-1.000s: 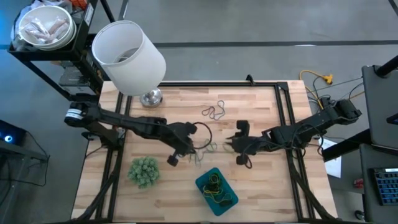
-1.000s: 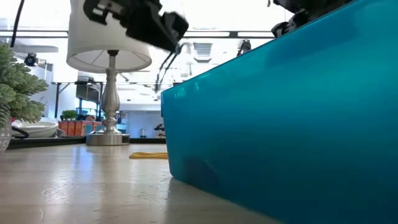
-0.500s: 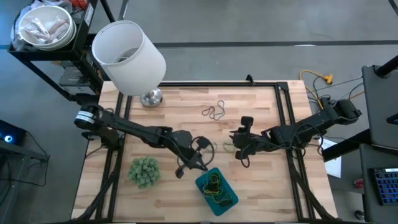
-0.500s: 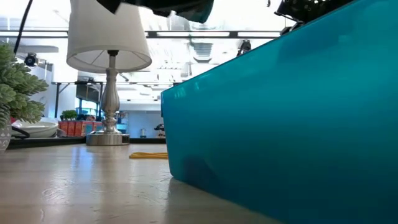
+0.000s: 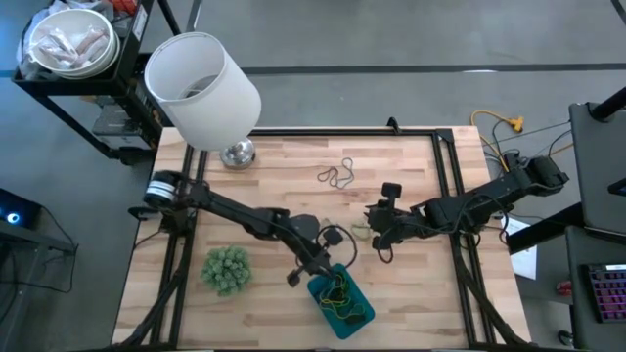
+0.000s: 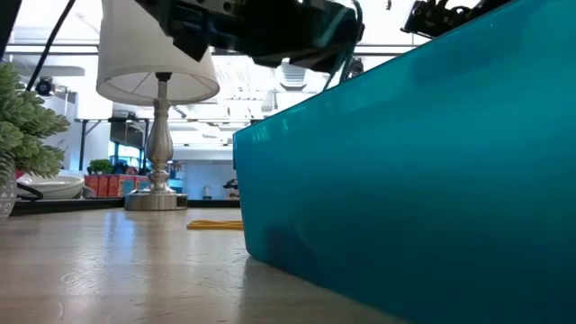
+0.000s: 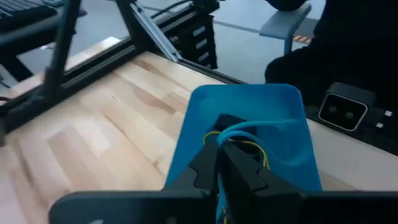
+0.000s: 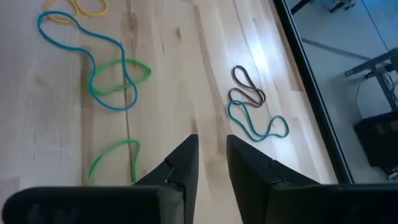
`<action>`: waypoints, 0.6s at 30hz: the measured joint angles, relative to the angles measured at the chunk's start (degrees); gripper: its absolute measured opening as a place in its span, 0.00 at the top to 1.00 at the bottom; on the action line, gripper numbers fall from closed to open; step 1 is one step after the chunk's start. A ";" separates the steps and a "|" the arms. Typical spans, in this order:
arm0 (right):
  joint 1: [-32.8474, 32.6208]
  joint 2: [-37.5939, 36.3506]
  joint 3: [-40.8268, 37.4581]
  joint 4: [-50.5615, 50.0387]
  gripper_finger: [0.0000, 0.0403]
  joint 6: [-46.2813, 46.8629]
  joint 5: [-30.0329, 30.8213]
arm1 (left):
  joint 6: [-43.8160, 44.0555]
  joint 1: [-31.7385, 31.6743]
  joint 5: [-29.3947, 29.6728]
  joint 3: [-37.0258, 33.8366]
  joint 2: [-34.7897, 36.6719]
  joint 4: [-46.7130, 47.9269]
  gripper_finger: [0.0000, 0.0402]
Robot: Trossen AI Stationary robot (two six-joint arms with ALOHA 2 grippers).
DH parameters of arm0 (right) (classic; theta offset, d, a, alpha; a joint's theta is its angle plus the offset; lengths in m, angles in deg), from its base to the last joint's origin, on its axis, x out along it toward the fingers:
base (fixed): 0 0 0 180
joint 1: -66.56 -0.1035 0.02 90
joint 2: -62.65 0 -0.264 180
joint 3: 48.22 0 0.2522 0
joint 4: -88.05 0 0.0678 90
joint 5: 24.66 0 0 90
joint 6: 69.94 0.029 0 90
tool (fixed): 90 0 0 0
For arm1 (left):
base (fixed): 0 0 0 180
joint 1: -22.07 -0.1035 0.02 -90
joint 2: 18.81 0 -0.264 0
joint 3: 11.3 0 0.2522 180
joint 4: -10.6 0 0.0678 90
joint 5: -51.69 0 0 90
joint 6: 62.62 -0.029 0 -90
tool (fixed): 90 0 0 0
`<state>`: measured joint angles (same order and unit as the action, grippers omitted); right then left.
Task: Pick and place rubber bands into bin
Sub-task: Put the blue rubber band into the blue bin
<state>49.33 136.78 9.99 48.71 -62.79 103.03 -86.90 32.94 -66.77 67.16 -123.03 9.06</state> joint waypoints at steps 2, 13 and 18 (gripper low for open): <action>0.00 0.00 0.00 -0.04 0.81 0.62 -0.37 | 0.13 0.02 -0.17 0.13 -0.71 -0.12 1.00; 0.00 0.00 -4.10 9.32 0.78 2.02 -26.95 | 1.46 0.00 0.51 -0.41 -1.21 -0.11 0.86; 0.50 1.28 -6.26 11.10 0.74 2.16 -27.23 | 1.58 -0.04 2.86 -0.54 -1.21 -0.09 0.71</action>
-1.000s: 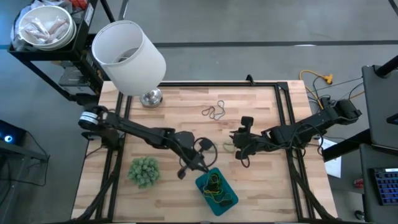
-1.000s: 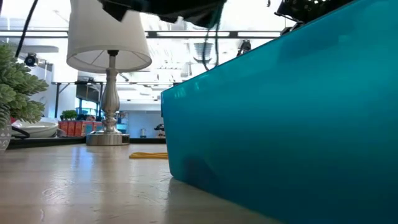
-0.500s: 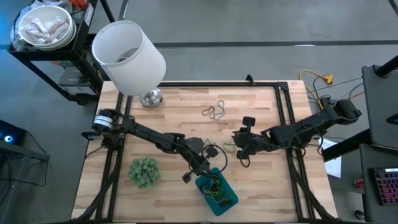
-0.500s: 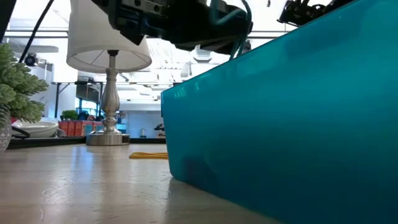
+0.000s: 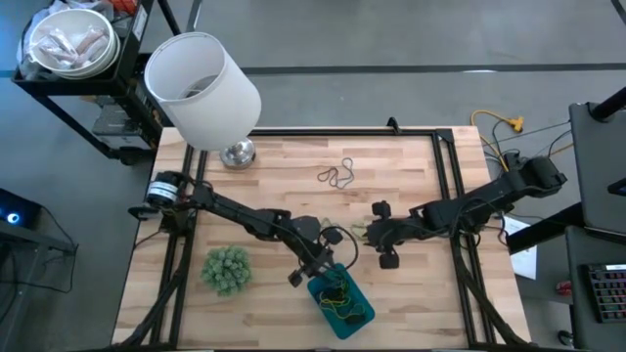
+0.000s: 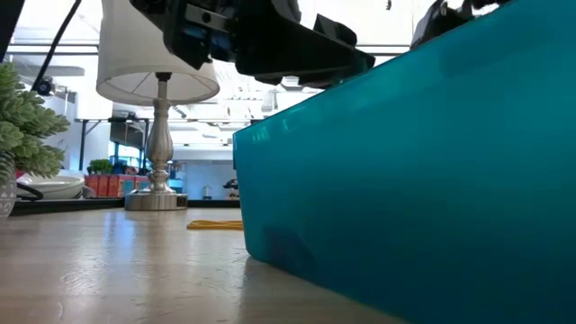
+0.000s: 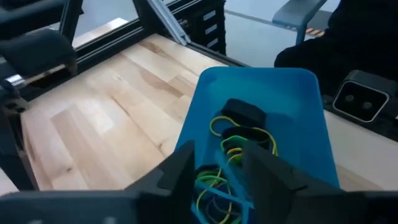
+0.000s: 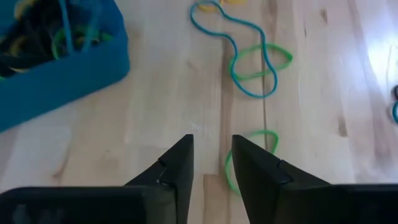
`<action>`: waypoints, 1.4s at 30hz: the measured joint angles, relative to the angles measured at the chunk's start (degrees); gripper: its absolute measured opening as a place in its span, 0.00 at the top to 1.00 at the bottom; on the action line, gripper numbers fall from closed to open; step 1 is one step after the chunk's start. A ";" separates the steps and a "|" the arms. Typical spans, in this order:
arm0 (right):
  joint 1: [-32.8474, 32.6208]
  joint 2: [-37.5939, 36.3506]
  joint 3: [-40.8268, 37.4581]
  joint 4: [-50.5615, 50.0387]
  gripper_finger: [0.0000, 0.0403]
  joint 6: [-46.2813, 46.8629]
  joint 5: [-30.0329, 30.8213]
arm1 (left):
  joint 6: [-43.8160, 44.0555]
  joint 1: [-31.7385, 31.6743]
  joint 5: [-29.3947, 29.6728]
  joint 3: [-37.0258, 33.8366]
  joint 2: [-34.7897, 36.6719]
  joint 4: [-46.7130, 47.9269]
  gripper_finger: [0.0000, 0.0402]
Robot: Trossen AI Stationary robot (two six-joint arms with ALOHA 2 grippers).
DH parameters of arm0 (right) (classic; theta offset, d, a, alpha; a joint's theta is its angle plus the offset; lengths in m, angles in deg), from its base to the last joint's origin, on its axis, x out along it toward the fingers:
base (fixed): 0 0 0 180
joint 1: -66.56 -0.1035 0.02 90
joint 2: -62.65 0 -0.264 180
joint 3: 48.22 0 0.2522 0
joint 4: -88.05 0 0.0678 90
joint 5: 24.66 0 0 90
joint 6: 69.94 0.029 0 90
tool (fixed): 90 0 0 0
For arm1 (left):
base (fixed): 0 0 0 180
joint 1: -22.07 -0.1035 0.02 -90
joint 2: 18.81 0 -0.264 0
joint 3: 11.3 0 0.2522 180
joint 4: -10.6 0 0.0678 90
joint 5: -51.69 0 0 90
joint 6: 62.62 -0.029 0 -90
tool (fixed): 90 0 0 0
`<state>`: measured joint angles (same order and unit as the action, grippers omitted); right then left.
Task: Pick and place rubber bands into bin
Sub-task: Put the blue rubber band into the blue bin, then put the green rubber band into the blue bin
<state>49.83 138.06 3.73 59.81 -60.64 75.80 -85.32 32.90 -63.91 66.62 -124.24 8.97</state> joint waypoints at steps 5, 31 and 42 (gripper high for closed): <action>1.00 3.58 -0.67 2.69 0.70 0.09 -0.09 | 1.44 0.02 0.17 -0.05 0.00 0.02 0.60; 6.47 17.61 -0.15 7.07 0.77 1.54 -1.82 | 1.38 0.00 20.09 -1.25 12.36 25.59 0.54; 6.57 17.29 -0.20 6.85 0.98 0.87 -2.24 | 3.14 0.04 38.19 -2.94 22.44 34.35 0.54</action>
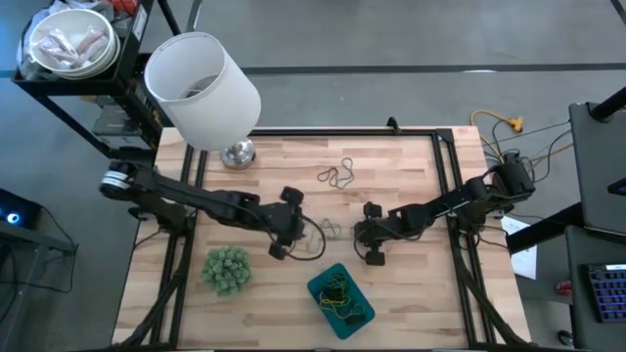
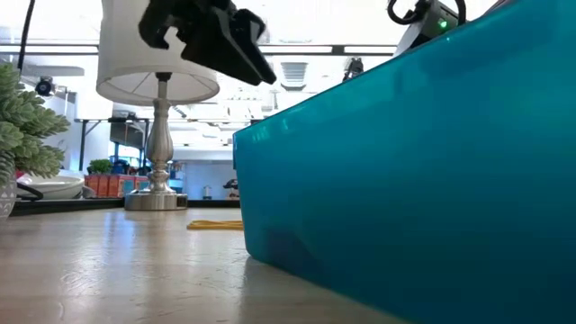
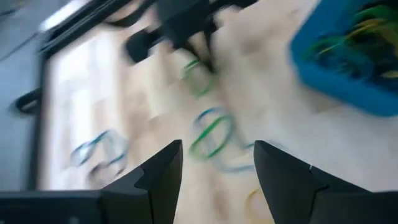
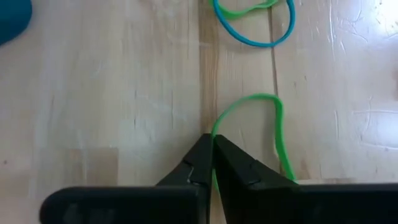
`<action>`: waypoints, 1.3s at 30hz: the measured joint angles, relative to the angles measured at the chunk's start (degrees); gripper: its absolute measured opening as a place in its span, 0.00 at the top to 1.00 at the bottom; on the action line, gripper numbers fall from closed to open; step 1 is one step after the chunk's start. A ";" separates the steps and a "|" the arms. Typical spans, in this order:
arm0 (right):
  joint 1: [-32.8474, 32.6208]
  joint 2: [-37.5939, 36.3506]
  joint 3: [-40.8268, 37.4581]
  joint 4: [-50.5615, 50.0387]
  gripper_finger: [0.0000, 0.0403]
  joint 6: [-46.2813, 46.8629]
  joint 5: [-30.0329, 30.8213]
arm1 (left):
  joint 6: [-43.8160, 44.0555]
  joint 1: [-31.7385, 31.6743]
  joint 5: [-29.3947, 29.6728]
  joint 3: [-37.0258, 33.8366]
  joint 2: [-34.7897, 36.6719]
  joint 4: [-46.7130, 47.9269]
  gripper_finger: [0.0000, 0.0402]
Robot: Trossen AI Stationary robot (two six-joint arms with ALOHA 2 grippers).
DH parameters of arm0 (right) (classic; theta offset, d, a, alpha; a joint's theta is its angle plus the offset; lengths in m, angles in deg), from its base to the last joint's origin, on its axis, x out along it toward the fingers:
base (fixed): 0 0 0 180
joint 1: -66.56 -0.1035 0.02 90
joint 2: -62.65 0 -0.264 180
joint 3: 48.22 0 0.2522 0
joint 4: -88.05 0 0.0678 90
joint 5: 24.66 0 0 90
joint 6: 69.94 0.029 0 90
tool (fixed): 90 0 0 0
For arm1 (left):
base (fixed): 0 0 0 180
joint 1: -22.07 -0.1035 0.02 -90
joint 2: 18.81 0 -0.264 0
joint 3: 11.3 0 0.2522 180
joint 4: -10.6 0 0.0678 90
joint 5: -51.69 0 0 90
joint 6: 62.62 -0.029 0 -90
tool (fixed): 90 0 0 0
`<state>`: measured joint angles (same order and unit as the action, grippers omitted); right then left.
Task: Pick and place rubber bands into bin
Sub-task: Put the green rubber band into the blue bin
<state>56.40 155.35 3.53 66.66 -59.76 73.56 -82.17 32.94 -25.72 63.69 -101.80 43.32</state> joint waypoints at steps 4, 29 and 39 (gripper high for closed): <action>-0.08 -2.04 -0.18 -1.65 0.98 -1.63 1.24 | 0.86 -0.33 8.23 -2.17 1.64 1.12 0.54; -9.99 -20.13 -0.31 16.95 0.98 -17.71 -5.10 | 7.30 -3.65 -2.11 -16.06 -0.29 -12.70 0.55; -11.62 -12.68 -0.74 28.14 0.98 -16.00 -18.74 | 6.84 -3.92 -2.23 -16.52 -4.22 -21.27 0.55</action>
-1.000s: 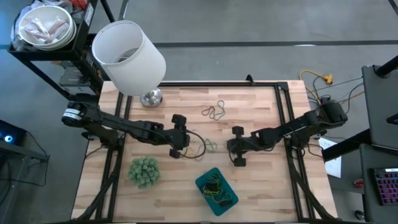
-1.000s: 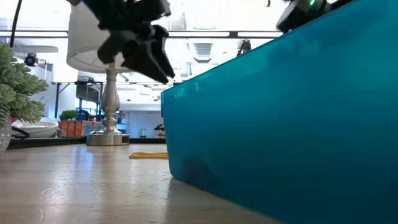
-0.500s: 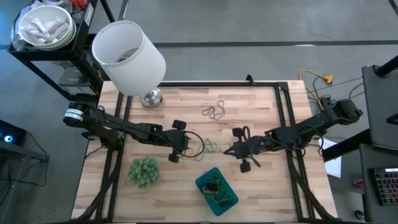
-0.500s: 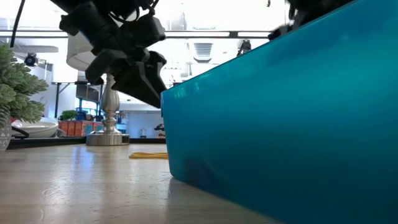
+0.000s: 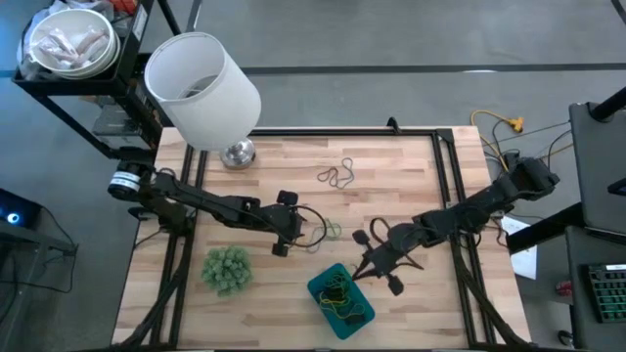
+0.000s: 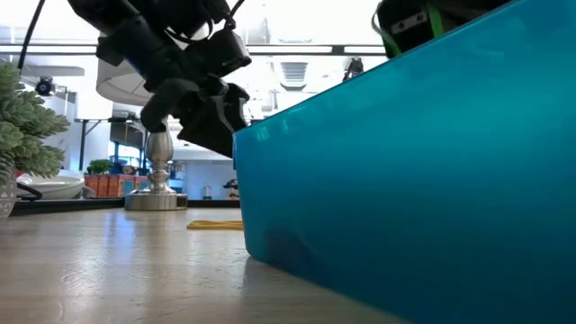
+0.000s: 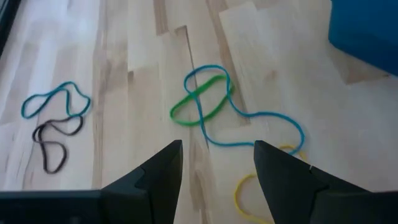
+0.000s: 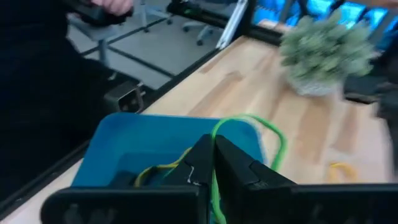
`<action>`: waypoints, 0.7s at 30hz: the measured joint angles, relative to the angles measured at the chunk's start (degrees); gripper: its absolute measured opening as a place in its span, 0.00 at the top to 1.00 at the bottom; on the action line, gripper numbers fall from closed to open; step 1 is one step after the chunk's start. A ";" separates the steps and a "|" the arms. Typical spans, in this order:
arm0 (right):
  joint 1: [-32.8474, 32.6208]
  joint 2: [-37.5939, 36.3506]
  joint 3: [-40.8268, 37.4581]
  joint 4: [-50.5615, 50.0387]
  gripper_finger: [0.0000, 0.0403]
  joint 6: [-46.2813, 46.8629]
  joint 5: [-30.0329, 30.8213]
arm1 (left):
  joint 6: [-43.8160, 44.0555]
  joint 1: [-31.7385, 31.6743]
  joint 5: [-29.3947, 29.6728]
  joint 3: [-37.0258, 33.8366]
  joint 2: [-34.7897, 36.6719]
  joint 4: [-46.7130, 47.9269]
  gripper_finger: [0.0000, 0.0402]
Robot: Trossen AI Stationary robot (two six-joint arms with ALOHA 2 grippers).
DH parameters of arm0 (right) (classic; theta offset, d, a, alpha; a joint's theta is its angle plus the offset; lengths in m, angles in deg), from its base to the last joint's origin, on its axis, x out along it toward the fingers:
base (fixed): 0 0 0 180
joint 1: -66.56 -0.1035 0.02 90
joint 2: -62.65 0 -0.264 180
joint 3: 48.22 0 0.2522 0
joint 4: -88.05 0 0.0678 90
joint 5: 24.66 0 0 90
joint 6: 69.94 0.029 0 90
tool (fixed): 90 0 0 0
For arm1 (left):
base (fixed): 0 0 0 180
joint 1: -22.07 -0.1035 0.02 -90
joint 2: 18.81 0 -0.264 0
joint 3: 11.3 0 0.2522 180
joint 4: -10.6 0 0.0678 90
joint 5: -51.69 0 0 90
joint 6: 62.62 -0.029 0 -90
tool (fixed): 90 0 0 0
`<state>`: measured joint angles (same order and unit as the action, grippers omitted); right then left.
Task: Pick and place rubber bands into bin
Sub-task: Put the green rubber band into the blue bin
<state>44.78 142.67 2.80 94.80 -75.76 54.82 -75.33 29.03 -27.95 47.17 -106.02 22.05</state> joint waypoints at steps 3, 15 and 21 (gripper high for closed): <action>0.02 3.93 -0.02 3.83 0.98 1.59 -2.38 | -0.07 -0.46 -0.01 0.17 -1.48 -0.17 0.55; 0.09 15.20 3.43 6.78 0.98 7.16 -8.49 | 0.34 -3.00 0.14 0.08 -3.58 -2.67 0.55; 0.05 15.99 4.01 6.63 0.98 11.30 -9.35 | 0.41 -3.38 0.16 0.07 -3.58 -3.42 0.55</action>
<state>44.83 158.65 6.81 101.43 -64.46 45.47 -74.92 25.64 -27.78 47.23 -109.60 18.63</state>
